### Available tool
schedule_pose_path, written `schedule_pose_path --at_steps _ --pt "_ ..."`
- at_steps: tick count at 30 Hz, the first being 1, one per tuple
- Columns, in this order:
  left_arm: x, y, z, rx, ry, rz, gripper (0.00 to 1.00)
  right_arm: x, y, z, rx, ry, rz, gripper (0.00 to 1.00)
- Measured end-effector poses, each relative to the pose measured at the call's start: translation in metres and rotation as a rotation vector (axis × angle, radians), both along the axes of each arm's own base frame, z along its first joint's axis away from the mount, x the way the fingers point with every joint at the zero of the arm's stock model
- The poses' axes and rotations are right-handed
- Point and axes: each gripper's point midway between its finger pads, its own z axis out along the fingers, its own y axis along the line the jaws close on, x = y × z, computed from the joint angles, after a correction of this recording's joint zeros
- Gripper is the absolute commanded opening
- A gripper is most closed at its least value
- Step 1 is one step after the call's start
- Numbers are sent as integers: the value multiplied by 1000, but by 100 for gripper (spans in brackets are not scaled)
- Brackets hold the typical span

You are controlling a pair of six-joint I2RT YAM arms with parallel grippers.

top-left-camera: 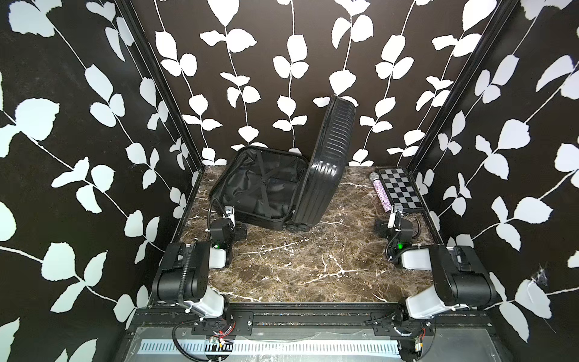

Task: Close the suitcase zippers
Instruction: Close the suitcase at the center of the board.

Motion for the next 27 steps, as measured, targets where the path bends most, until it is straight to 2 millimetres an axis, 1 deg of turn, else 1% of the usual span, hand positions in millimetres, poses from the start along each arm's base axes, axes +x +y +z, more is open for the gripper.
schedule_pose_path --at_steps 23,25,27 --pt "0 0 0 0 0 0 100 0 0 0 0 -1 0 99" --pt "0 0 0 1 -1 1 100 0 0 2 -2 -3 -2 99" --pt "0 2 1 5 -3 14 100 -4 -2 9 -9 -1 -18 99"
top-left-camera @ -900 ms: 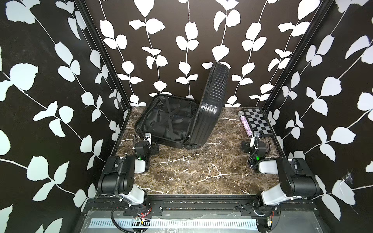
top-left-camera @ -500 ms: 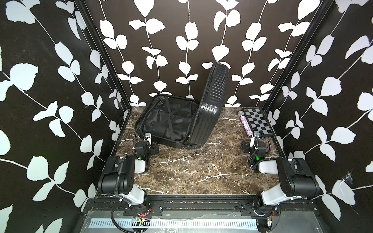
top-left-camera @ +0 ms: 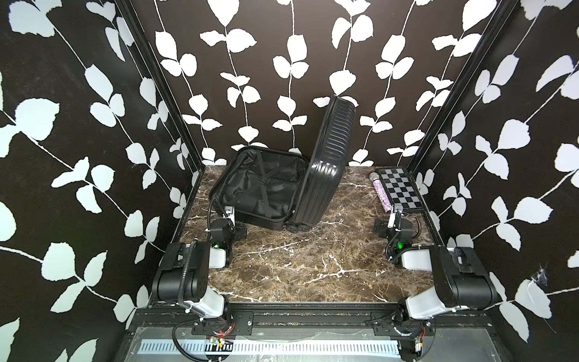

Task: Close the suitcase zippers
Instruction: Close the suitcase at the center of the board.

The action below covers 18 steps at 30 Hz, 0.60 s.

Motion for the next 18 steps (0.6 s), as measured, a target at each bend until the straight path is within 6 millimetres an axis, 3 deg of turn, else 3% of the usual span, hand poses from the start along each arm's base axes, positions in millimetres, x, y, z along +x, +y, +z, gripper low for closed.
schedule_pose_path --at_steps 5,13,18 --pt "-11 10 12 12 -17 83 99 -5 -14 56 9 -73 -97 99" --pt "-11 41 113 -82 -155 262 99 -26 -21 141 80 -152 -167 99" --pt "-8 59 133 -141 -118 319 99 -28 -7 213 150 -191 -103 99"
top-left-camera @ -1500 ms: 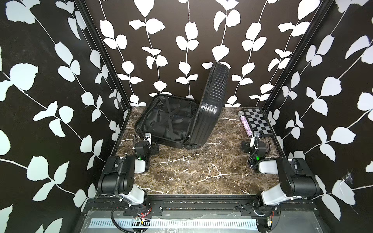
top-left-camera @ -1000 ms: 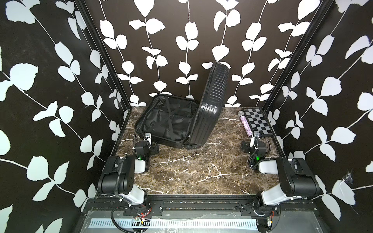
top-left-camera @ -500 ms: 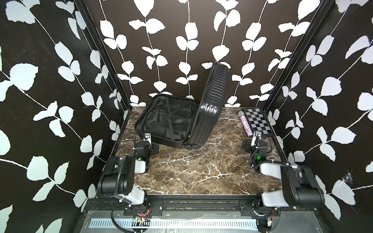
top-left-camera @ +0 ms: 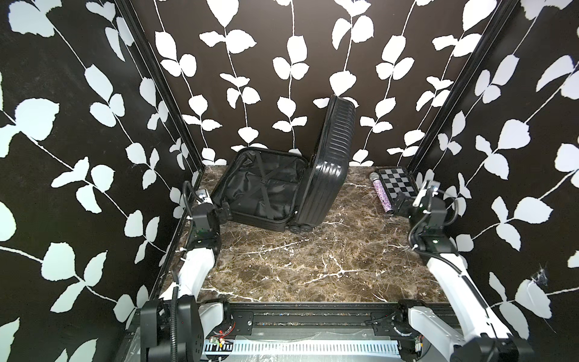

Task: Close the suitcase zippers
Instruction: Close the suitcase at the center of the board.

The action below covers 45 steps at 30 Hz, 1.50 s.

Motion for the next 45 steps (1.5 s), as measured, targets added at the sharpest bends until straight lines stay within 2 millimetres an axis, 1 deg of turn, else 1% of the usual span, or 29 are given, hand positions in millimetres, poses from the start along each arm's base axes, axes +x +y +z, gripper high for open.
schedule_pose_path --at_steps 1,4,6,8,11,12,13,14,16,20,24,27,28,29,32,33,34,35,37,39,41,42,45 --pt "3 3 3 -13 16 5 99 0 4 17 17 -10 21 99" --pt "16 11 12 -47 48 9 99 1 16 60 60 -18 77 99" --pt "27 16 16 -65 65 7 96 5 28 85 82 -22 126 99" --pt "43 24 17 -92 85 -4 88 7 43 102 104 -20 180 99" --pt "73 33 11 -154 113 -48 73 6 67 112 133 5 260 99" --pt "84 37 8 -170 123 -59 68 5 73 114 141 18 279 99" --pt "96 37 3 -191 135 -84 67 5 80 117 149 31 299 99" --pt "106 39 -4 -211 150 -101 67 5 85 118 154 41 315 99" --pt "120 40 -15 -234 175 -128 70 4 94 120 163 63 341 99" --pt "134 31 -35 -273 228 -195 68 2 101 113 174 109 360 99" --pt "147 26 -41 -290 246 -240 64 -1 102 104 178 146 361 99" --pt "156 26 -48 -295 262 -257 52 -2 103 103 179 151 366 99" --pt "158 26 -52 -297 272 -261 48 -2 104 103 180 152 367 99" --pt "160 27 -55 -298 281 -263 46 -2 104 103 179 153 367 99" --pt "162 26 -61 -291 304 -275 46 -3 103 100 179 163 366 99" --pt "161 26 -62 -286 311 -276 42 -3 103 100 179 167 366 99" --pt "161 26 -62 -281 314 -280 40 -4 103 99 179 169 366 99" --pt "161 26 -61 -276 313 -284 36 -4 103 99 179 170 366 99" --pt "161 24 -60 -273 314 -297 22 -4 103 99 179 171 366 99" --pt "161 20 -60 -271 315 -314 11 -4 104 98 180 172 367 99" --pt "162 20 -59 -253 313 -329 5 -4 105 97 184 175 372 99" --pt "162 20 -58 -250 312 -332 0 -4 105 97 186 175 374 99" --pt "160 20 -56 -238 314 -341 0 -5 106 94 191 180 377 99"
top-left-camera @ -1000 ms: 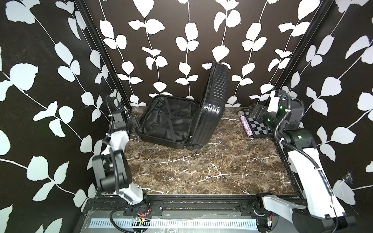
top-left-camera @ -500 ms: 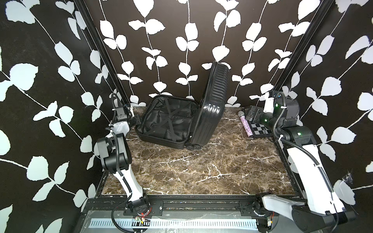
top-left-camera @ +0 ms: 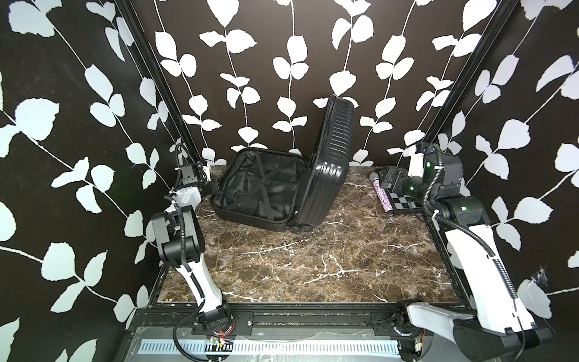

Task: Close the suitcase zippers
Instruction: Close the suitcase at the center of the board.

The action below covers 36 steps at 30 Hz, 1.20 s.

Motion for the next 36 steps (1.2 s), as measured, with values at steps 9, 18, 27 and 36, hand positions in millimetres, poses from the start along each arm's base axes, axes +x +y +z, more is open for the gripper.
schedule_pose_path --at_steps 9,18,27,36 --pt "-43 -7 18 47 57 17 0 -8 2 8 23 -21 15 99" --pt "-82 -29 104 171 -47 -12 0 -16 -2 19 25 -58 2 99" --pt "-102 -20 162 299 -91 -9 0 10 -9 -48 2 83 -72 99" --pt "-117 -26 225 464 -124 -40 0 35 -18 -135 24 262 -107 99"
